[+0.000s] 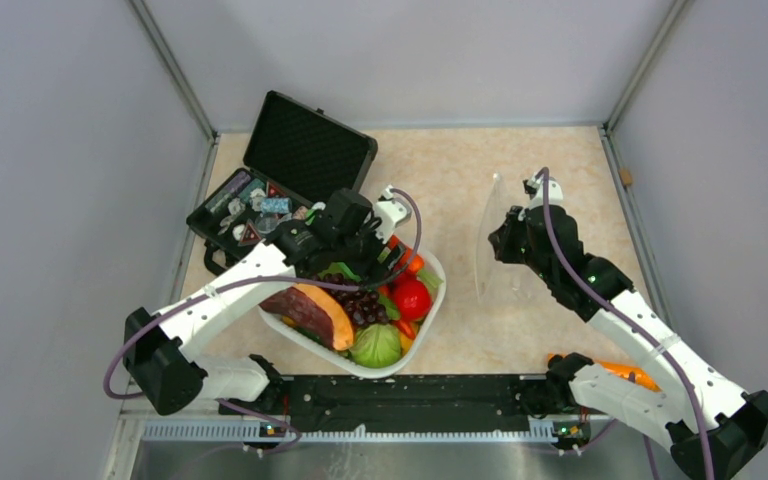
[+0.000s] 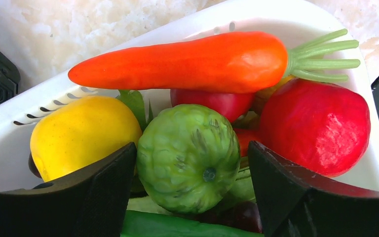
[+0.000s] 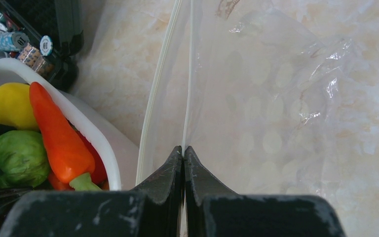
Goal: Place the food in the zip-top bag and seal the zipper
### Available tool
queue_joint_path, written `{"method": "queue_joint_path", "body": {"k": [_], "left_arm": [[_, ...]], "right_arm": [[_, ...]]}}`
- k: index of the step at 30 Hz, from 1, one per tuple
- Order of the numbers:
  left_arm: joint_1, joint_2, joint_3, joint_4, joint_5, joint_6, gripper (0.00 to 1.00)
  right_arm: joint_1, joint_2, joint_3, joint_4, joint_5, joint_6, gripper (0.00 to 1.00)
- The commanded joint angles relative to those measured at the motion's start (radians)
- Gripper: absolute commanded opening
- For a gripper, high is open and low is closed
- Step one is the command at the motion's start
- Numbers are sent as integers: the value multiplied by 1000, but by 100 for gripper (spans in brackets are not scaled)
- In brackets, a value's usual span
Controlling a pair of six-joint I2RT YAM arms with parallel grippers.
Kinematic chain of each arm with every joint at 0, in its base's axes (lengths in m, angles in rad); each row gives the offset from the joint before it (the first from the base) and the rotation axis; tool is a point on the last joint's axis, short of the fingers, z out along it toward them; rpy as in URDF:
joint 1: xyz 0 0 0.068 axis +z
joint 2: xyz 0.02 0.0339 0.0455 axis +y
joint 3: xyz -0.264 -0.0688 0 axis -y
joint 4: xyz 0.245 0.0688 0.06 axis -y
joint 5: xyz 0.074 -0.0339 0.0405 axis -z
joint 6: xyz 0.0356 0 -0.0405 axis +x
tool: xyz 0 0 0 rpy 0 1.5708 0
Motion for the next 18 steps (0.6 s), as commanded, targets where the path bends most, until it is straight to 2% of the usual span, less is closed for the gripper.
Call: {"method": "queue_joint_path", "body": {"k": [1, 3, 4, 8, 10, 12, 17, 18], "left_arm": [[-1, 2, 14, -12, -41, 28, 84], [-1, 3, 15, -11, -36, 33, 83], [-1, 2, 15, -12, -34, 35, 79], [-1, 0, 19, -13, -24, 38, 54], [-1, -6, 21, -10, -18, 34, 47], [-2, -17, 23, -1, -3, 30, 35], [-1, -63, 24, 56, 25, 16, 27], [-1, -74, 24, 70, 24, 21, 20]], "right_arm": [[8, 2, 29, 49, -9, 5, 0], [8, 2, 31, 49, -10, 6, 0], [8, 3, 31, 49, -10, 6, 0], [8, 4, 31, 52, -12, 7, 0], [8, 5, 31, 54, -16, 8, 0], [8, 6, 32, 56, -18, 9, 0], [7, 5, 33, 60, -24, 11, 0], [7, 5, 33, 60, -24, 12, 0]]}}
